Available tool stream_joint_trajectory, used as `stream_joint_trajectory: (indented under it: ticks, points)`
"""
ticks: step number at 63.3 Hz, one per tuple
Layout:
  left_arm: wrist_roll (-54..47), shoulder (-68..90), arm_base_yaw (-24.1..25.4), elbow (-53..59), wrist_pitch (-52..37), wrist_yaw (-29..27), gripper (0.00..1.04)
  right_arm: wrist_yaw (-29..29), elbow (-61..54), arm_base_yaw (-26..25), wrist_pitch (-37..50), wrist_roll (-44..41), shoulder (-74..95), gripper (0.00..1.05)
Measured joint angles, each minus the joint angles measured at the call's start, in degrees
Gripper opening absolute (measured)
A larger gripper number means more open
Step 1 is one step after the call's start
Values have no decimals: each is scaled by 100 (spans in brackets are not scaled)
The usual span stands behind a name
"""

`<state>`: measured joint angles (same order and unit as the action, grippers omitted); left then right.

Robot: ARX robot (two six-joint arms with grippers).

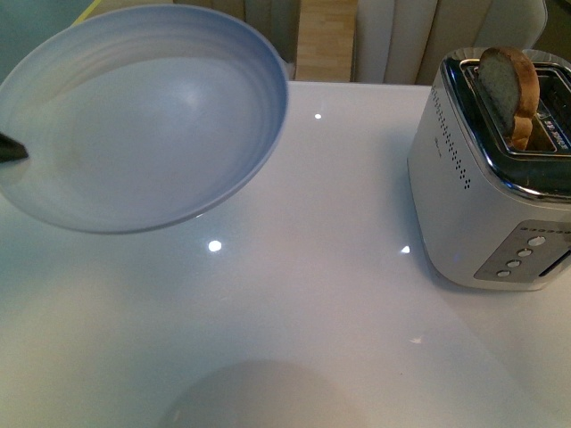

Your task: Left arm holds plate, right arm toasts bread

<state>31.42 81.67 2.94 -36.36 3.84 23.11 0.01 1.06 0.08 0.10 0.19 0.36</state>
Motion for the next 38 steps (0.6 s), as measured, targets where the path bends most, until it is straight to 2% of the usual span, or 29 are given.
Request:
stream_joint_trajectory:
  ticks: [8, 14, 38]
  points:
    - [-525, 450, 772, 68, -190, 273, 3, 2, 0, 0, 0, 0, 0, 96]
    - [-796, 809, 1161, 13, -275, 385, 3, 0, 0, 0, 0, 0, 0, 96]
    - [-1875, 2778, 2308, -833, -723, 634, 3, 2, 0, 0, 0, 0, -2, 96]
